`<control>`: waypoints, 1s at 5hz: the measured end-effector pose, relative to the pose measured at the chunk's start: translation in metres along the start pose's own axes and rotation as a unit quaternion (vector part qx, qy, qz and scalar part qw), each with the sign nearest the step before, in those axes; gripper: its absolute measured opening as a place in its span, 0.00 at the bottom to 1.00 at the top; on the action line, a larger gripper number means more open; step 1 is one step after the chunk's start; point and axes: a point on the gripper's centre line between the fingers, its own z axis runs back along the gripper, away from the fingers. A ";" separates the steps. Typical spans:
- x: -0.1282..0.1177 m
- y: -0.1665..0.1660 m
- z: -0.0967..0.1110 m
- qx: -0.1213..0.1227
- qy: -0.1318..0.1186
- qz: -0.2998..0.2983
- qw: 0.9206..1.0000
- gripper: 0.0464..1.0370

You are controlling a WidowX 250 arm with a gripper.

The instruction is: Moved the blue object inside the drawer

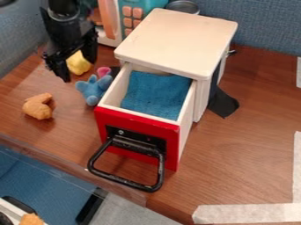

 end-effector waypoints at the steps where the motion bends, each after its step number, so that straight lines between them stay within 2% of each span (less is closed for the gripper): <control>1: -0.003 -0.007 -0.007 -0.002 0.000 -0.002 1.000 0.96; 4: -0.010 -0.014 -0.038 0.024 -0.015 0.009 1.000 0.96; 5: -0.009 -0.013 -0.047 0.031 -0.024 0.015 0.999 0.91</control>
